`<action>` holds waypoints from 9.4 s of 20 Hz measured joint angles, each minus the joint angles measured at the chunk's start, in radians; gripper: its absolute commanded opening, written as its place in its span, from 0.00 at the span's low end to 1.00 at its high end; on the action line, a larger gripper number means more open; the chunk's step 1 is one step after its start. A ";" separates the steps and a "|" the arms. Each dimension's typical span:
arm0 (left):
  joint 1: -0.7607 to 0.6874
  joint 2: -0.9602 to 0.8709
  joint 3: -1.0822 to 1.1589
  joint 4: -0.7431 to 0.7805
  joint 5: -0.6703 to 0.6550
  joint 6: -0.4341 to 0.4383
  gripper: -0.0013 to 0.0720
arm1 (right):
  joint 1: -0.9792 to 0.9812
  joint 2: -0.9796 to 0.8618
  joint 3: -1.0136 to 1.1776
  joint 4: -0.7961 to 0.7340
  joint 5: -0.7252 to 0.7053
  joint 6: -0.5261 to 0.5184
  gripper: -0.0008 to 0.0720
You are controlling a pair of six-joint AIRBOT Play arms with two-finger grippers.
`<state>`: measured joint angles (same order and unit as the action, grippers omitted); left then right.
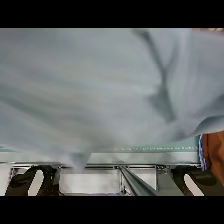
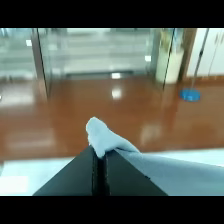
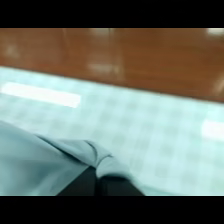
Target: Fold the shirts.
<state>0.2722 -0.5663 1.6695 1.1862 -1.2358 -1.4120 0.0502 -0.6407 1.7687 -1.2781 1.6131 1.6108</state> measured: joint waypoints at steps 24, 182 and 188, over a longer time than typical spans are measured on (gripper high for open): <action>-0.137 -0.894 -0.456 -0.134 0.478 -0.040 0.71 | -0.037 -1.022 -0.291 0.239 -0.601 -0.074 0.57; 0.212 -0.599 -0.881 0.009 -0.129 -0.058 0.71 | -0.410 -0.453 -1.037 0.475 -0.390 -0.369 0.58; 0.387 -0.484 -1.123 -0.046 -0.106 0.040 0.71 | -0.414 -0.217 -1.313 0.602 -0.431 -0.465 0.58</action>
<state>0.6590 -1.0500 0.5461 1.1400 -1.3415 -1.3716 -0.3637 -0.8577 0.4557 -0.6758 1.1820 1.1461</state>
